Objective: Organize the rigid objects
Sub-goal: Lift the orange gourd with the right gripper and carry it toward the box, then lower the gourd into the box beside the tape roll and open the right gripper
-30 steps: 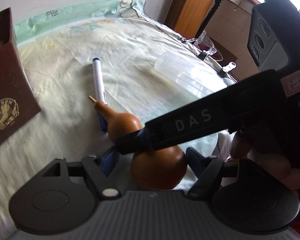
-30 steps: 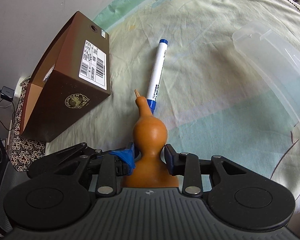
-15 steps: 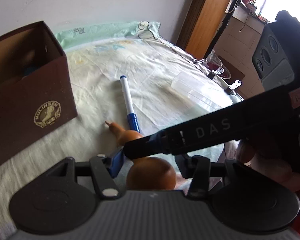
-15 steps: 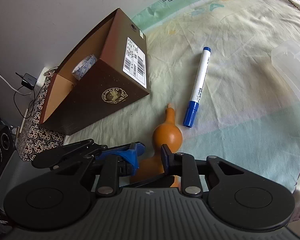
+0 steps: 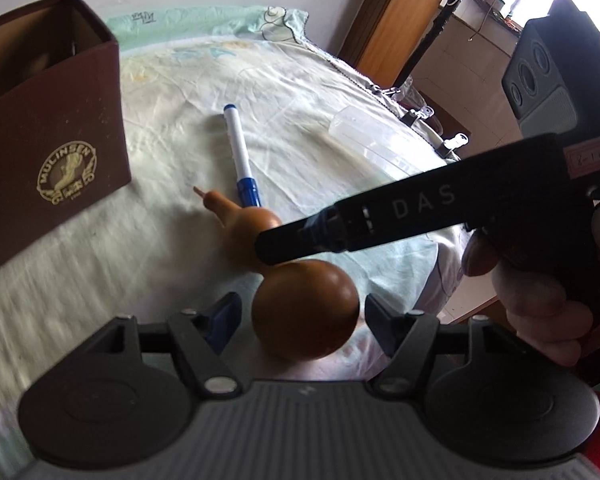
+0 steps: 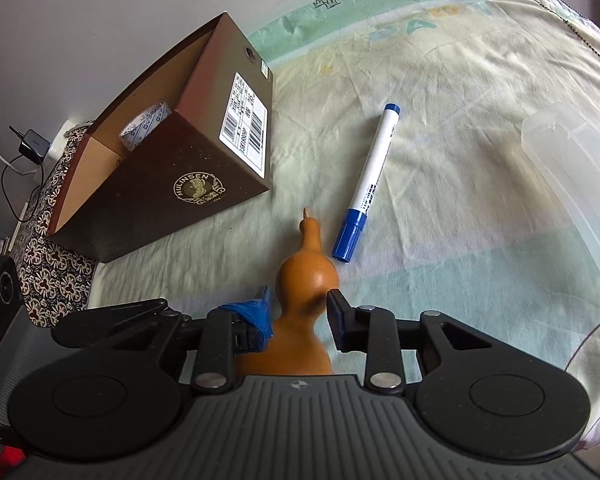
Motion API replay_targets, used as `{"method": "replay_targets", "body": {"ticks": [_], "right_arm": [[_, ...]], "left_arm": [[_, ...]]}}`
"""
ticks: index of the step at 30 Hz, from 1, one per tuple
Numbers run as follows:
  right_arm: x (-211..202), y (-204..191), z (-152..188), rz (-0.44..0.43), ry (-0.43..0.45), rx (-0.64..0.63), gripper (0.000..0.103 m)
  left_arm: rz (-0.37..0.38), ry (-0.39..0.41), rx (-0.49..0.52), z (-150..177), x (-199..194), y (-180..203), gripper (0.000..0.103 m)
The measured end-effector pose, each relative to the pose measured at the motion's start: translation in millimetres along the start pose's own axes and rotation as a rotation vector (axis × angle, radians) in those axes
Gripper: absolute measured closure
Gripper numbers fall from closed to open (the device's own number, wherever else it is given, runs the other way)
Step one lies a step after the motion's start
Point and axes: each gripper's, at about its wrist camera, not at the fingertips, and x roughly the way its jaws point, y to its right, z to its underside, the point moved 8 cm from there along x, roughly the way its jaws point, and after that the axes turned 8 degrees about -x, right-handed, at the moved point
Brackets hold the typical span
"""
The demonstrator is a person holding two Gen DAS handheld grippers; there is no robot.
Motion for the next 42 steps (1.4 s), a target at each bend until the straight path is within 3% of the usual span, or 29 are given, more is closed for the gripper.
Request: {"method": "replay_targets", "body": {"ticks": [4, 6, 11, 21, 32, 42], "right_arm": [[11, 4, 4, -0.044, -0.017, 0.062, 0.086], [16, 3, 5, -0.076, -0.023, 0.1, 0.085], [27, -2, 11, -0.17, -0.041, 0.198, 0.086], [9, -24, 0, -0.263, 0.006, 0.161, 0.087], [-33, -59, -55, -0.37, 0.14, 0.08, 0.088], [-17, -110, -127, -0.396, 0.177, 0.011, 0.087]], "left_arm": [[-0.01, -0.016, -0.026, 0, 8, -5, 0.037], [-0.006, -0.025, -0.043, 0, 10, -8, 0.046], [-0.007, -0.023, -0.069, -1, 10, -12, 0.048], [-0.068, 0.072, 0.046, -11, -22, 2, 0.048], [-0.098, 0.234, 0.143, -60, -86, 6, 0.048], [-0.142, 0.307, 0.103, -112, -124, -52, 0.048]]}}
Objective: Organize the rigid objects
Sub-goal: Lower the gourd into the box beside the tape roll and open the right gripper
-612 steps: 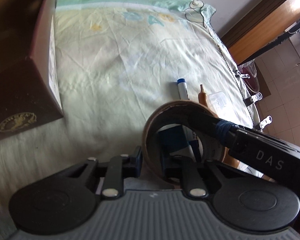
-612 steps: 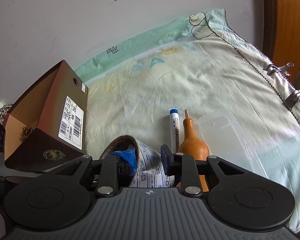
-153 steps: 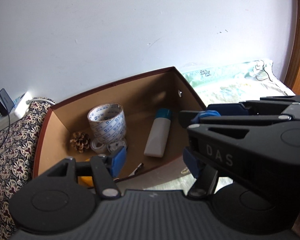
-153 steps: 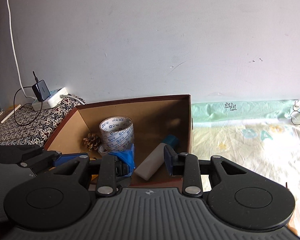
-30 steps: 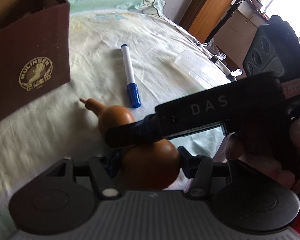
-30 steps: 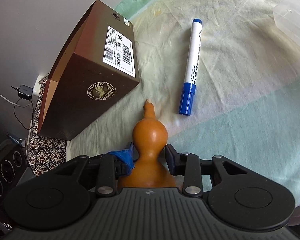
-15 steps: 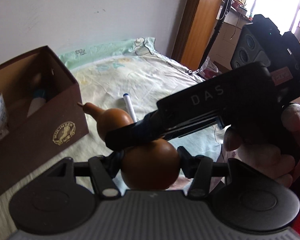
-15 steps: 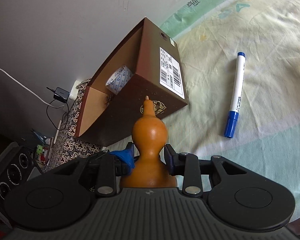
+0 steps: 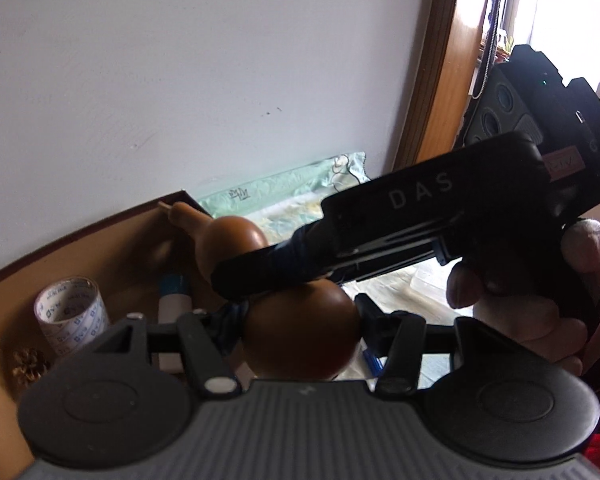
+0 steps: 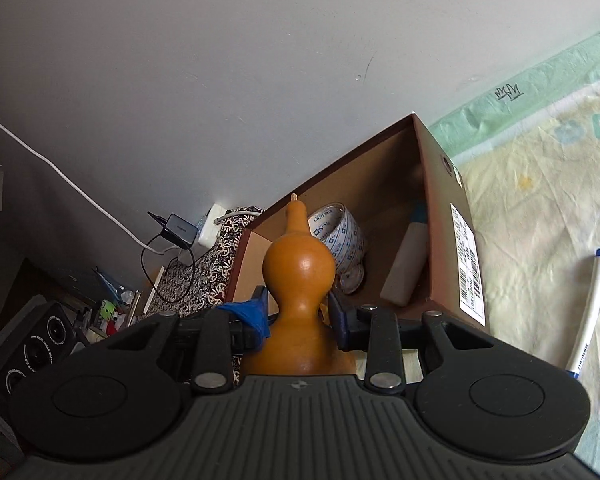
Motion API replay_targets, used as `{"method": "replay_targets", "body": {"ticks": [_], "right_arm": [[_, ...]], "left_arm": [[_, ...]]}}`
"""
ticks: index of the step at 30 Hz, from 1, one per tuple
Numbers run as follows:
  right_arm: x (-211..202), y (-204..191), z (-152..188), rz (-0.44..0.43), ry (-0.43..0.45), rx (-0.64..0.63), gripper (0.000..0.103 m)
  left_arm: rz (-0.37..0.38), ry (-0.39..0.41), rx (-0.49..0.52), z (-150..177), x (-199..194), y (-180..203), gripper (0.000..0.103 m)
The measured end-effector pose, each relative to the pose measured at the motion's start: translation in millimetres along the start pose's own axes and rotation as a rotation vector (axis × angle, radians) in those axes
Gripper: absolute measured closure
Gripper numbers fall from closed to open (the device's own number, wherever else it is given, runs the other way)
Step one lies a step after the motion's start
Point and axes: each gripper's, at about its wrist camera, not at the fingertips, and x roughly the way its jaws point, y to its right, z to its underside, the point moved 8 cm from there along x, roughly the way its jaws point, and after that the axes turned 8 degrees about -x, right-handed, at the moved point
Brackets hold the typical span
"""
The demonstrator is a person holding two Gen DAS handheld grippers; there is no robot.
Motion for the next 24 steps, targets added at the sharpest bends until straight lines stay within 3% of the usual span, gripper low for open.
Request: {"method": "replay_targets", "body": {"ticks": [7, 16, 21, 24], "right_arm": [[50, -1, -21, 0.026, -0.04, -0.027, 0.087], [112, 29, -18, 0.084, -0.118, 0.071, 0.087], [132, 39, -13, 0.11, -0.142, 0.099, 0.088], [138, 36, -15, 0.132, -0.152, 0.066, 0.088]], "left_arm": [[-0.009, -0.018, -0.079, -10, 21, -57, 0.048], [-0.005, -0.109, -0.192, 10, 55, -110, 0.047], [-0.034, -0.143, -0.236, 17, 66, -128, 0.046], [-0.095, -0.159, -0.236, 19, 69, -135, 0.045]]}}
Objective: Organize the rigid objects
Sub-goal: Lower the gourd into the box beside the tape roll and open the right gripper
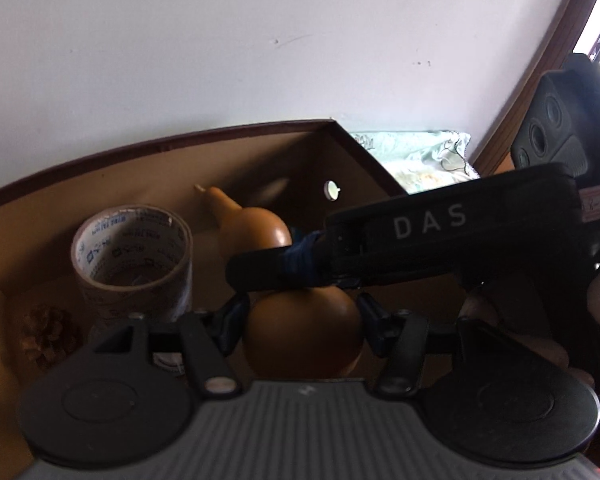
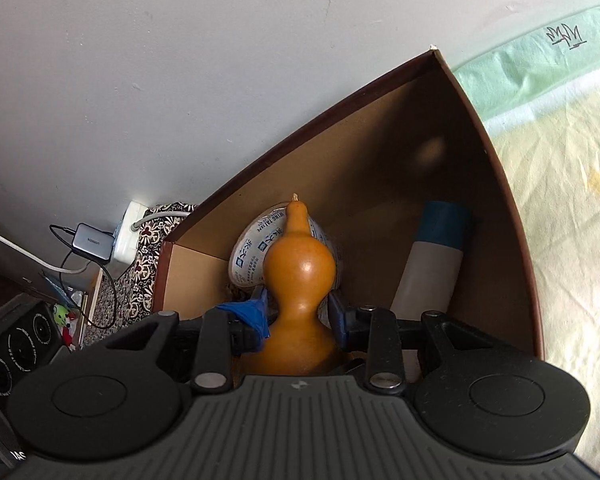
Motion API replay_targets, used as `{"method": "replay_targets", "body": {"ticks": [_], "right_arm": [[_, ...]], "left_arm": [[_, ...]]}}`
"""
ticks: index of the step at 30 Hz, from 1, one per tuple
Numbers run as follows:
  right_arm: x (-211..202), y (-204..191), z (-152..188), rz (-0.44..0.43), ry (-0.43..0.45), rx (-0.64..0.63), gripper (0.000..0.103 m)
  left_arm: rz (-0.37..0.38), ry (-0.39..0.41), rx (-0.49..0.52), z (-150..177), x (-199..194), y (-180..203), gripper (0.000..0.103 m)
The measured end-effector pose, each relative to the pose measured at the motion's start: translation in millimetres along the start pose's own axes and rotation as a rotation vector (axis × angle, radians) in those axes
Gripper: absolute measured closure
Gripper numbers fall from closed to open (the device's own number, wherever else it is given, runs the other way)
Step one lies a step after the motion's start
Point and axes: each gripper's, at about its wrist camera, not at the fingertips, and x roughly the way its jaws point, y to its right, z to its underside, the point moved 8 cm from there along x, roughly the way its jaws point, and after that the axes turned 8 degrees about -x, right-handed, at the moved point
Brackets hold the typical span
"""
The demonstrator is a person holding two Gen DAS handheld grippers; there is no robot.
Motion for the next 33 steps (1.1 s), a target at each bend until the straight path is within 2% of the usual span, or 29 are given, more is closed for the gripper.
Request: {"method": "replay_targets", "body": {"ticks": [4, 8, 14, 25, 33], "right_arm": [[7, -1, -1, 0.082, -0.017, -0.071, 0.086], [16, 0, 1, 0.173, -0.036, -0.148, 0.086], [18, 6, 0, 0.233, -0.039, -0.15, 0.086], [17, 12, -3, 0.291, -0.014, -0.151, 0.086], [20, 12, -1, 0.294, -0.014, -0.171, 0.086]], "left_arm": [[-0.096, -0.035, 0.007, 11, 13, -9, 0.045], [-0.144, -0.024, 0.011, 12, 18, -11, 0.042], [-0.184, -0.033, 0.001, 14, 22, -17, 0.041], [-0.241, 0.005, -0.008, 17, 17, -18, 0.039], [-0.279, 0.031, -0.014, 13, 14, -18, 0.039]]}}
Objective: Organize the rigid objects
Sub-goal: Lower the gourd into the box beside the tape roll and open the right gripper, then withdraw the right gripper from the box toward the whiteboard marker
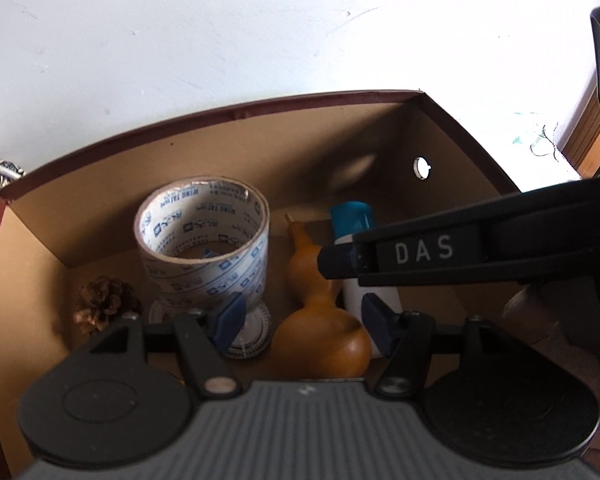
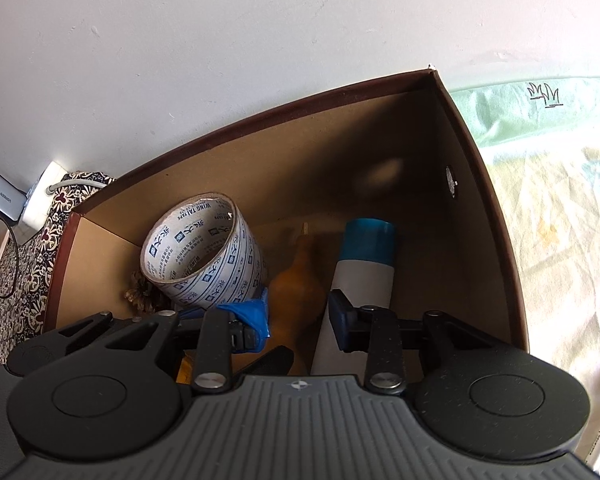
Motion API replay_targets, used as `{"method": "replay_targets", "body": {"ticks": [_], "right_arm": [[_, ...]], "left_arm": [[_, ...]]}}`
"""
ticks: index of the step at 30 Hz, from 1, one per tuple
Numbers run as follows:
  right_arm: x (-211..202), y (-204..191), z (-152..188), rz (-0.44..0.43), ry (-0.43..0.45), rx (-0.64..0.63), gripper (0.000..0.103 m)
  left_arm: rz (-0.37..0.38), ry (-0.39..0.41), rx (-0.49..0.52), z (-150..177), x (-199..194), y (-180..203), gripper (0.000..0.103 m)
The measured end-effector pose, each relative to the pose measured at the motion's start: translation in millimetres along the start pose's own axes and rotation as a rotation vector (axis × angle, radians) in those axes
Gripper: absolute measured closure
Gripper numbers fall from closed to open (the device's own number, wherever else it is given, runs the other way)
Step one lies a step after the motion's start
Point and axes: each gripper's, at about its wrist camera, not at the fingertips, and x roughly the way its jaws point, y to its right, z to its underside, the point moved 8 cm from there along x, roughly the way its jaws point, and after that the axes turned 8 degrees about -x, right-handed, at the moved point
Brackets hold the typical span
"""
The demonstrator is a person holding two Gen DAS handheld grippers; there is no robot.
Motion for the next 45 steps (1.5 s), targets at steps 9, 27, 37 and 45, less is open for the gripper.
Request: {"method": "replay_targets", "body": {"ticks": [9, 27, 37, 45], "right_arm": [[-1, 0, -1, 0.002, 0.015, 0.0, 0.087], [-39, -4, 0, 0.073, 0.08, -0.096, 0.087], [-76, -1, 11, 0.083, 0.13, -0.135, 0.086], [-107, 1, 28, 0.079, 0.175, -0.146, 0.086]], "left_arm": [[-0.034, 0.041, 0.003, -3, -6, 2, 0.039], [-0.078, 0.181, -0.044, -3, -59, 4, 0.037], [-0.106, 0.254, -0.047, 19, -113, 25, 0.033], [-0.108, 0.291, -0.032, 30, -145, 41, 0.032]]}}
